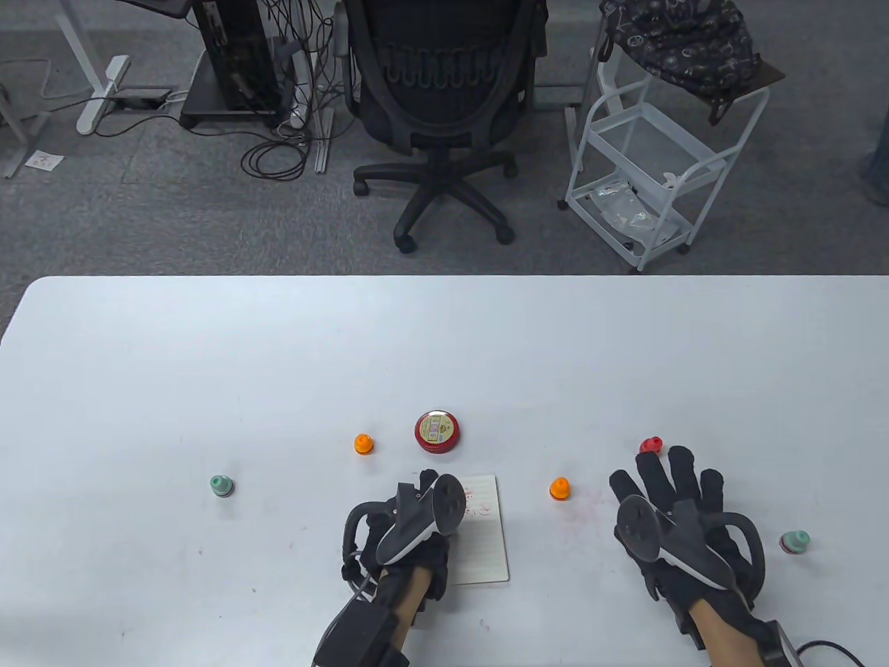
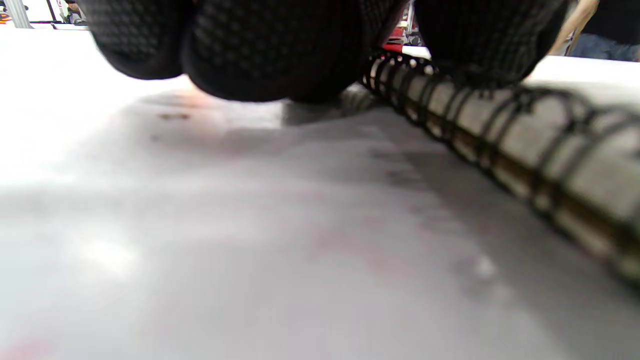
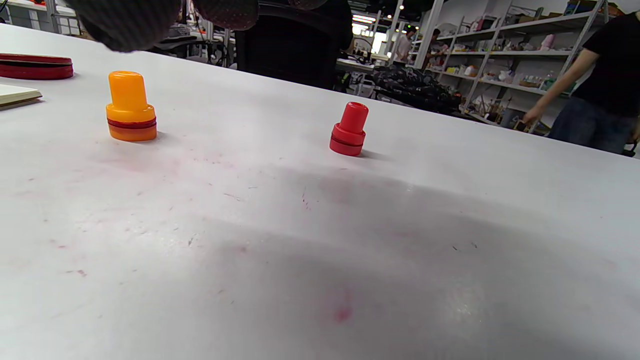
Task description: Stamp reward stamp onto notebook
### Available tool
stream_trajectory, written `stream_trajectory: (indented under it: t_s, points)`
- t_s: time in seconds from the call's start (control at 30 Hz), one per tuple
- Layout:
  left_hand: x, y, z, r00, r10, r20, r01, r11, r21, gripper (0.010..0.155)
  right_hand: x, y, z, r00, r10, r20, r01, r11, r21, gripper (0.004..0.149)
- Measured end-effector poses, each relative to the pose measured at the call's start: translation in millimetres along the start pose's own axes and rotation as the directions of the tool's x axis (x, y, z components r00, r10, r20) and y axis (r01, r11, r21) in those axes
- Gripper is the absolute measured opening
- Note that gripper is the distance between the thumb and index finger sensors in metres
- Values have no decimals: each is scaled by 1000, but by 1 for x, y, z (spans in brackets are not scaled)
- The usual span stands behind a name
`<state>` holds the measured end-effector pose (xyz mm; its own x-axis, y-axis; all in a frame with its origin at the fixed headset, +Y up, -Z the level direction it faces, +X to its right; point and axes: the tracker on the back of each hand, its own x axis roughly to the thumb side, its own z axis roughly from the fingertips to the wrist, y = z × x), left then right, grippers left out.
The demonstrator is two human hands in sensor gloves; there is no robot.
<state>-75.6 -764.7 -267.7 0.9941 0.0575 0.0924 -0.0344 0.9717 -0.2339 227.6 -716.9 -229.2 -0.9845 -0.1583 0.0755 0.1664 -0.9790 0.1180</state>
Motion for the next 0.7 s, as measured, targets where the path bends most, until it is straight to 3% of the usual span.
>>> stream_trajectory:
  t_s: [0.43, 0.57, 0.7]
  points:
    - [-4, 3, -1, 999, -37, 23, 37, 999, -13, 72, 4, -2, 2, 1000, -3, 15, 3, 1000, -19, 68]
    - [-8, 10, 4, 999, -29, 30, 30, 999, -33, 81, 3, -2, 2, 1000, -16, 12, 16, 1000, -21, 68]
    - [-14, 34, 14, 995, 84, 54, -89, 991, 99, 78, 4, -2, 1, 1000, -10, 16, 10, 1000, -19, 68]
